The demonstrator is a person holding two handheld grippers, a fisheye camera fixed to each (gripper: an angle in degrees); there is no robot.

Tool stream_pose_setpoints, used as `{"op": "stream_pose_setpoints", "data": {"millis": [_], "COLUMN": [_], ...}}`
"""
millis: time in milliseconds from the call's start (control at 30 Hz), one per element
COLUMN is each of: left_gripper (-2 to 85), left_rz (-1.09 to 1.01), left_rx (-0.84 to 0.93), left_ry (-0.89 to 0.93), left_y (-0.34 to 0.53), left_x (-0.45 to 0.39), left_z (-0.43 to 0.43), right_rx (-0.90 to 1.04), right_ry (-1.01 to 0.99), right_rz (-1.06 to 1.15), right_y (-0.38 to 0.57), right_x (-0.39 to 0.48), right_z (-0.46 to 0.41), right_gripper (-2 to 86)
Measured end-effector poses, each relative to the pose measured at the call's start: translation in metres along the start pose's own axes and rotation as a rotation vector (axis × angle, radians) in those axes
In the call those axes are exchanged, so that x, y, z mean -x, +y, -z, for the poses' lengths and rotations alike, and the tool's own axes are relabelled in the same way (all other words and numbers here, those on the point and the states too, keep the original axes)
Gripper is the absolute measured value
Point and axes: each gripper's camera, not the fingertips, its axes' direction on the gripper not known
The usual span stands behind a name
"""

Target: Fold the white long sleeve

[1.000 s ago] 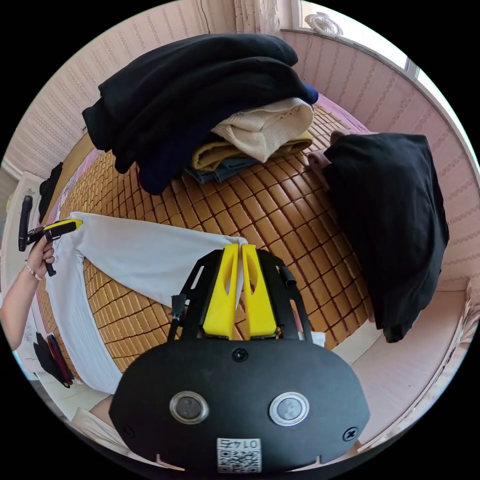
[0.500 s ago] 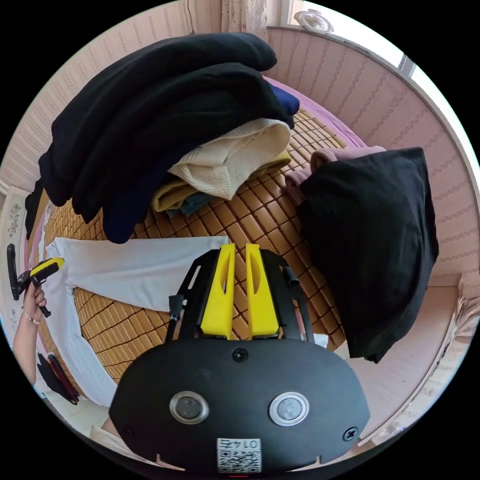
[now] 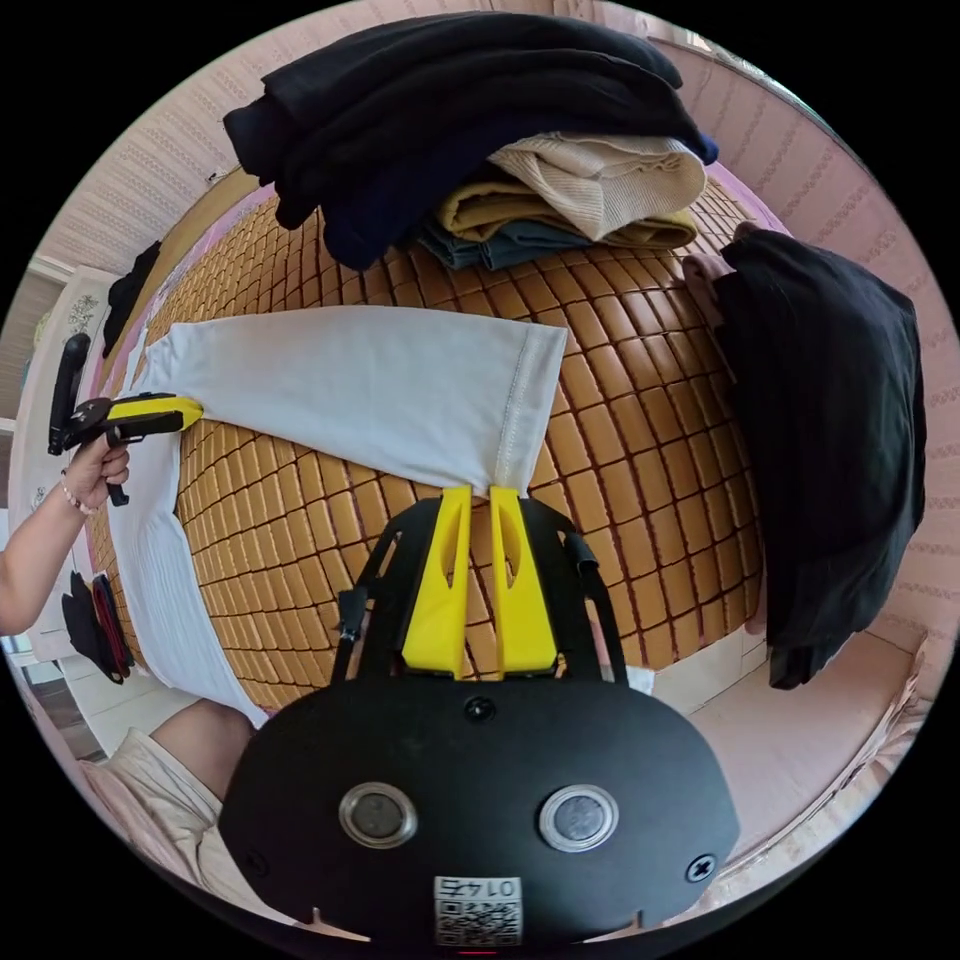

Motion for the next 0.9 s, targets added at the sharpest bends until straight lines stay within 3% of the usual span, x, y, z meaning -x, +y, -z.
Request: {"op": "stream_pose_setpoints", "data": {"millis": [233,533,733,900], "left_gripper": [5.0,4.9,4.8,4.4], "left_rz": [-0.022,0.226,0.625,0.854], "left_rx": [-0.044,-0.197,-0.263,-0.324], "left_ry": [-0.009,-0.035,-0.152,-0.255], "left_y": [0.019,0.131,0.277,0.399], "left_x": [-0.004,0.006,0.051,0.074], "left_z": [0.045,0.111,0.159,0.193], "right_rx": [-0.015,-0.009,0.001,-0.067], "right_ry": [-0.004,-0.011,-0.157,-0.284], "right_rz": [-0.008,0.14,0.443,0.803], "right_y": [-0.021,-0.043,-0.102,-0.175], "right_x": [0.012,0.091,0.236,0.45], "right_z": [0.006,0.011,-0.005,-0.024], "right_gripper": [4.7,5.9,6.1,6.0]}}
